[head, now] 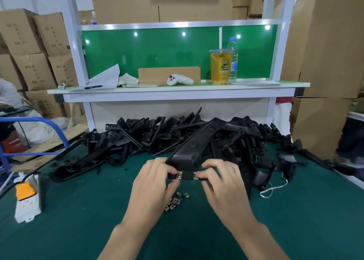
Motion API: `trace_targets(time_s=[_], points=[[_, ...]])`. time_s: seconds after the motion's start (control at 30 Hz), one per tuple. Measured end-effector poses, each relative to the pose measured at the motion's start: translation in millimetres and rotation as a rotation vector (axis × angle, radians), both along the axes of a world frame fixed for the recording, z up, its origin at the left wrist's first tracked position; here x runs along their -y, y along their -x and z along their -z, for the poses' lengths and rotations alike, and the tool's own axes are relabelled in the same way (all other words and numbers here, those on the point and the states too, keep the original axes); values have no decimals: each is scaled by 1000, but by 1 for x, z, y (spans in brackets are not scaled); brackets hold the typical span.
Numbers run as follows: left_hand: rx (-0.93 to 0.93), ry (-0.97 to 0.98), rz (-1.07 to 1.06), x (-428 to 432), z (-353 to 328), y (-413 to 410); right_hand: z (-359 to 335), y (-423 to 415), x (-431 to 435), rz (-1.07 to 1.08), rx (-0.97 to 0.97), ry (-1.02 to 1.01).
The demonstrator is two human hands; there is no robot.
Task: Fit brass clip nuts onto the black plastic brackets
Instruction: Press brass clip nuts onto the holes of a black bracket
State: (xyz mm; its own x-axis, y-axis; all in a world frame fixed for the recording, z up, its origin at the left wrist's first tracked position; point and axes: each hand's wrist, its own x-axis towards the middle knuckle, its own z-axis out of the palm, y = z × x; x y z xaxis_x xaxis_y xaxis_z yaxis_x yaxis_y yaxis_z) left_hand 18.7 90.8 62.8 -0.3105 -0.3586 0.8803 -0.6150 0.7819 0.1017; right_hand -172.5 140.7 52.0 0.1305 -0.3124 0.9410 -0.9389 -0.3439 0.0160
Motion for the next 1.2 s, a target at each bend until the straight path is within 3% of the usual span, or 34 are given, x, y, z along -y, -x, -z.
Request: trace_targets(time_s=[0.17, 0.3, 0.5, 0.7, 0.9, 1.2], points=[[-14, -4, 8, 1, -2, 1, -3, 3, -2, 22, -6, -23], [-97, -122, 47, 0, -8, 1, -16, -1, -7, -45, 73, -87], [-224, -442, 188, -11, -21, 1, -36, -6, -16, -413, 583, -623], [-212, -606, 234, -11, -21, 6, -42, -7, -15, -553, 666, -618], [-248, -644, 272, -12, -19, 9, -39, -7, -16, -657, 763, -686], [-232, -669, 258, -16, -3, 18, -21, -12, -17, -536, 804, -759]])
